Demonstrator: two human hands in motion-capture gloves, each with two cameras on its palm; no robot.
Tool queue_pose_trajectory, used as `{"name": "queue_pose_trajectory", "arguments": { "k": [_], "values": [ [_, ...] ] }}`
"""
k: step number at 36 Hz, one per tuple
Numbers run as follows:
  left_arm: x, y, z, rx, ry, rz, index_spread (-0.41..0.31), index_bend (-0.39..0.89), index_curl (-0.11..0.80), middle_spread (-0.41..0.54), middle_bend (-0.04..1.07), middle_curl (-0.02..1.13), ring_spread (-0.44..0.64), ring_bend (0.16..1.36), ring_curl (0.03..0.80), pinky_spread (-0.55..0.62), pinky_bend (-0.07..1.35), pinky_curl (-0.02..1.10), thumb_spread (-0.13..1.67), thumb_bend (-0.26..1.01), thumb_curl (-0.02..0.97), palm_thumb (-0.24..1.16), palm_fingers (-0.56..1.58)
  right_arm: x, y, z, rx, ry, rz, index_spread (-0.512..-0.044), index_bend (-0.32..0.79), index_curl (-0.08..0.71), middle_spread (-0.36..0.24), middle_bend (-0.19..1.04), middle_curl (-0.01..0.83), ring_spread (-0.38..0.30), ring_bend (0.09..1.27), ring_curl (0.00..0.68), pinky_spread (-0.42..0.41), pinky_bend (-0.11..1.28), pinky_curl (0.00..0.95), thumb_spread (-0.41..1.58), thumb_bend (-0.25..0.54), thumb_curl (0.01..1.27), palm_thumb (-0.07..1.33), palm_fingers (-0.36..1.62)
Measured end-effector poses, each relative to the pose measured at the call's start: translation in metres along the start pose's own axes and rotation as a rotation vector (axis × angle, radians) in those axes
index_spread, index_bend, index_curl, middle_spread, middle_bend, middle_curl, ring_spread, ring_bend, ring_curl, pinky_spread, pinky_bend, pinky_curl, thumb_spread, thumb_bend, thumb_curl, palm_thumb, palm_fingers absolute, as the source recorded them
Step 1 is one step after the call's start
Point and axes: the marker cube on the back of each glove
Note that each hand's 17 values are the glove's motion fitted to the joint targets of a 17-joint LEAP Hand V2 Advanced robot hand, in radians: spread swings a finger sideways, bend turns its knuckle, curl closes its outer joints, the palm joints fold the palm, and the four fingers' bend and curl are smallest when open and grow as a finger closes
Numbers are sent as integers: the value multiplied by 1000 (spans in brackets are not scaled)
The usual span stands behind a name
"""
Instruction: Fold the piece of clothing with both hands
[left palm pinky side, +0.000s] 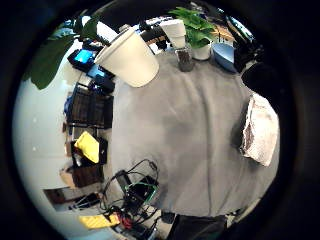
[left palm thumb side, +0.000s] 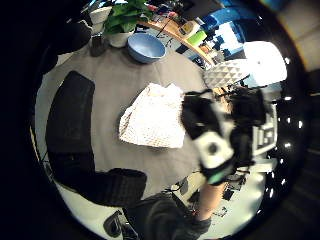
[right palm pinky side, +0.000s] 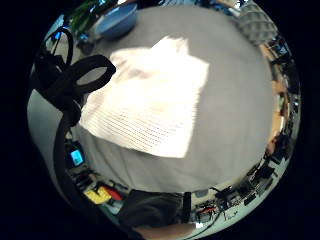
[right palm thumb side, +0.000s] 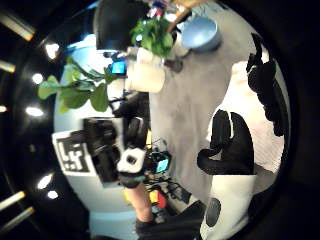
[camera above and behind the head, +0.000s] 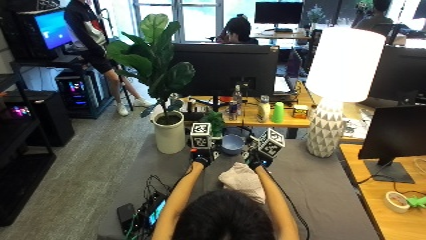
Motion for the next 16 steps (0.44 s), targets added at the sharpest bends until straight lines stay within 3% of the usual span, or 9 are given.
{"name": "queue_pose_trajectory", "arguments": {
  "k": [4,10,16],
  "values": [
    [5,3,-9,2,-14,7,-153,146,342,-108,124,267,-148,534,371,-200,552,381,1492,21,197,261,695,46,-53,-31,74,142,15,-172,71,310,-77,274,497,-165,646,466,-230,688,441,797,-13,634,927,1115],
    [7,-4,-7,-53,-71,41,-154,145,343,-99,122,264,-147,532,372,-201,550,383,1492,15,199,262,695,75,-30,-88,108,236,62,-174,82,290,-68,269,493,-156,631,458,-212,657,426,901,-13,616,928,1124],
    [2,-52,23,-94,-92,58,-153,149,345,-96,120,260,-142,531,373,-202,549,384,1489,8,200,259,696,103,-26,-98,95,262,110,-174,91,278,-70,265,490,-152,621,451,-202,631,414,957,-15,601,933,1134]
  ]
}}
